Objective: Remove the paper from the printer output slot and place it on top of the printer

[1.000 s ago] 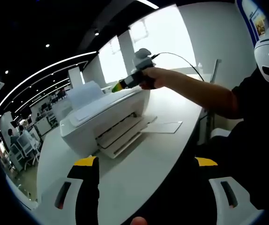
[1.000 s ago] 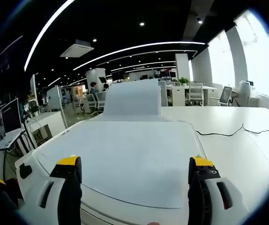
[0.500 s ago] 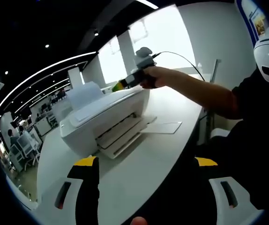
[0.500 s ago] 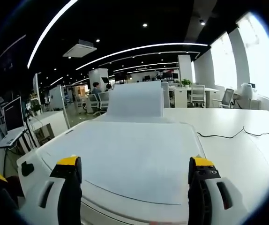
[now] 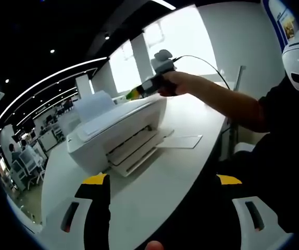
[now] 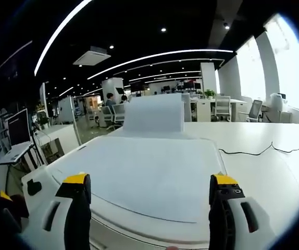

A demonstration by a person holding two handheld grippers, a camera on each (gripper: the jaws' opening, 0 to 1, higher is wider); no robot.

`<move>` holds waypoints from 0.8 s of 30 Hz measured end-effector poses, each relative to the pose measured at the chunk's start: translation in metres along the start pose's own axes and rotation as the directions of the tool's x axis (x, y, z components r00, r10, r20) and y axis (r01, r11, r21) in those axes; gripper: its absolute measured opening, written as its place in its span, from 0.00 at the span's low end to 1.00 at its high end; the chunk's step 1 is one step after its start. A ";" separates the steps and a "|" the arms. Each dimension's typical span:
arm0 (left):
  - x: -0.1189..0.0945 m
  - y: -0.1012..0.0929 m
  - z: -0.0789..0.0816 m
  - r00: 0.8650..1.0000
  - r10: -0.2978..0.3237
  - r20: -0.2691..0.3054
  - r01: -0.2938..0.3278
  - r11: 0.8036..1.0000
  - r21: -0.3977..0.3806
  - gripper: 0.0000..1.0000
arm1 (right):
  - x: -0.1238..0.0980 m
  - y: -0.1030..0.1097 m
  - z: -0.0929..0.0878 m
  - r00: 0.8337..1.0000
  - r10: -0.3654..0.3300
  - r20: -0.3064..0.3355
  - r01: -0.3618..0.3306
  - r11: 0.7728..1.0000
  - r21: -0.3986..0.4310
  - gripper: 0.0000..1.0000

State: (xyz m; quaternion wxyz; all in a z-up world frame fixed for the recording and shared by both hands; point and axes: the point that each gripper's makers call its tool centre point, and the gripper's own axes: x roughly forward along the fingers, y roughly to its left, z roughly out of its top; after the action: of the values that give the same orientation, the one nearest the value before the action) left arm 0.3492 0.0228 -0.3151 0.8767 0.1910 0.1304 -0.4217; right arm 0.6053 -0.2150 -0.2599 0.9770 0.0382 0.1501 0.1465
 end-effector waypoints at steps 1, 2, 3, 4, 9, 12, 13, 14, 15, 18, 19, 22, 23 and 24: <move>0.000 0.000 0.000 1.000 0.000 0.001 0.000 1.000 0.000 0.84 | -0.001 0.000 0.000 1.000 0.000 0.002 0.000 1.000 -0.001 0.89; 0.000 0.000 0.000 1.000 0.000 0.002 0.000 1.000 0.000 0.84 | -0.002 0.000 0.000 1.000 0.000 0.003 0.000 1.000 -0.002 0.89; 0.000 0.000 0.000 1.000 0.000 0.001 0.000 1.000 0.000 0.84 | -0.003 -0.001 0.000 1.000 -0.001 0.003 0.001 1.000 -0.003 0.90; 0.000 0.000 0.000 1.000 0.000 0.001 0.000 1.000 0.000 0.84 | -0.003 -0.001 0.000 1.000 -0.001 0.003 0.001 1.000 -0.004 0.90; 0.000 -0.001 -0.001 1.000 -0.001 -0.001 0.001 1.000 -0.001 0.84 | -0.006 -0.002 -0.003 1.000 -0.003 0.004 0.003 1.000 -0.004 0.89; 0.000 0.000 0.000 1.000 0.000 0.001 0.000 1.000 0.000 0.84 | -0.009 -0.001 -0.003 1.000 0.000 0.005 0.000 1.000 -0.007 0.89; 0.000 0.000 0.000 1.000 0.000 0.002 0.000 1.000 0.000 0.84 | -0.010 0.000 -0.004 1.000 0.003 0.004 -0.003 1.000 -0.007 0.89; -0.001 0.000 0.000 1.000 0.001 0.003 -0.001 1.000 0.000 0.84 | -0.011 0.000 -0.004 1.000 0.005 0.006 -0.005 1.000 -0.006 0.89; -0.001 0.000 0.000 1.000 0.002 0.002 -0.002 1.000 -0.001 0.84 | -0.012 0.001 -0.003 1.000 0.008 0.010 -0.008 1.000 0.000 0.90; 0.000 -0.001 0.000 1.000 0.000 0.001 0.000 1.000 0.000 0.84 | -0.013 0.002 -0.002 1.000 0.012 0.015 -0.012 1.000 0.001 0.90; 0.000 -0.001 0.000 1.000 -0.001 0.001 0.001 1.000 0.000 0.84 | -0.014 0.002 -0.002 1.000 0.012 0.015 -0.012 1.000 0.001 0.90; 0.000 -0.001 -0.001 1.000 -0.002 -0.001 0.002 1.000 0.001 0.84 | -0.015 0.003 -0.002 1.000 0.017 0.014 -0.017 1.000 0.001 0.90; 0.000 -0.001 -0.001 1.000 -0.002 -0.001 0.002 1.000 0.001 0.84 | -0.015 0.003 -0.003 1.000 0.018 0.013 -0.018 1.000 0.002 0.90; 0.000 -0.001 -0.001 1.000 -0.001 0.000 0.001 1.000 0.000 0.84 | -0.015 0.003 -0.003 1.000 0.019 0.013 -0.019 1.000 0.000 0.90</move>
State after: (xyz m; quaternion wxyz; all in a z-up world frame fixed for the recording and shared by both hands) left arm 0.3488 0.0223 -0.3159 0.8764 0.1912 0.1304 -0.4223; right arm 0.5895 -0.2165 -0.2579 0.9765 0.0407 0.1433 0.1555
